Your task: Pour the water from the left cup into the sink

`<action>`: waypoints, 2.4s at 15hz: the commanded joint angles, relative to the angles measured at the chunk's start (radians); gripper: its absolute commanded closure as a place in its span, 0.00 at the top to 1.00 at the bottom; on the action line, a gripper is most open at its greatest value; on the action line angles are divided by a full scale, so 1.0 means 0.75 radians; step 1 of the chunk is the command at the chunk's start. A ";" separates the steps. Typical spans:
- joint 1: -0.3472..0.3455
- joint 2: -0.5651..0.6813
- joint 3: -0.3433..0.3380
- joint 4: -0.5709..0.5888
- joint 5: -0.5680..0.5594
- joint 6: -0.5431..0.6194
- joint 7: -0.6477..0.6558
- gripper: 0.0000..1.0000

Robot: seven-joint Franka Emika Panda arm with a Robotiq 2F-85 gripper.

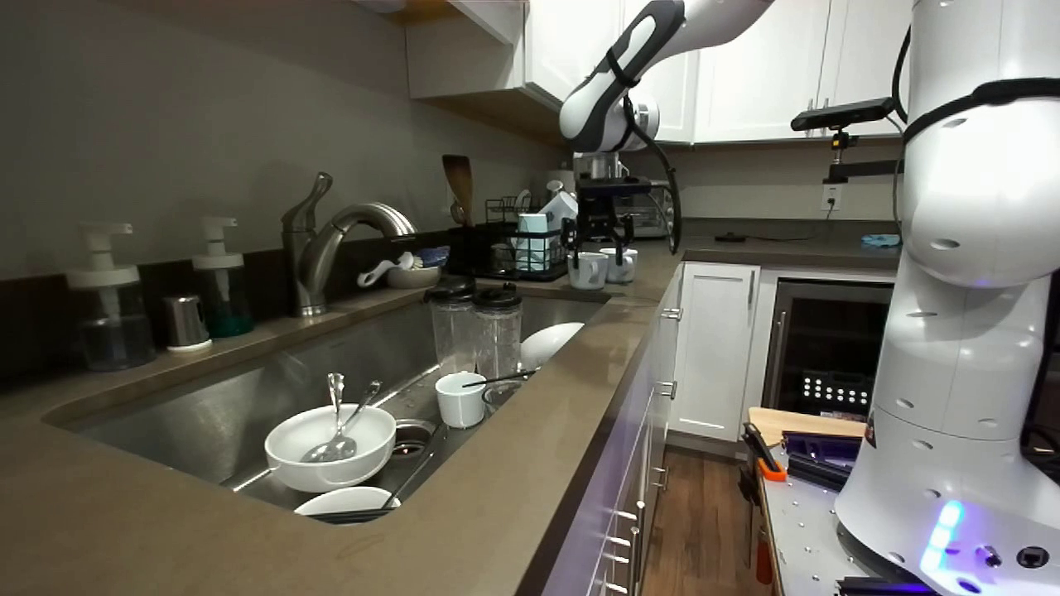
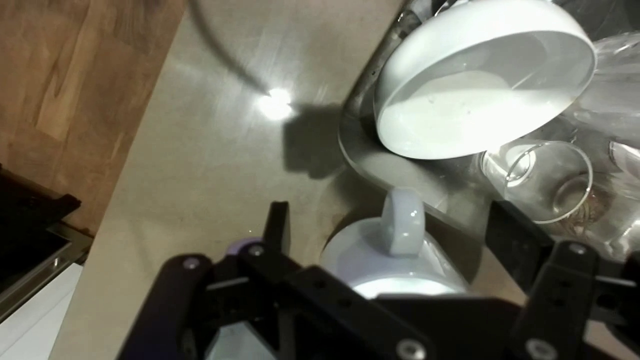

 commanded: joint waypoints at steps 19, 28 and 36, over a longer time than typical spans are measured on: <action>0.036 0.108 -0.037 0.046 0.054 0.081 0.081 0.01; 0.053 0.033 -0.040 -0.023 0.009 0.103 0.086 0.04; 0.077 -0.090 -0.058 -0.105 -0.075 0.189 0.100 0.04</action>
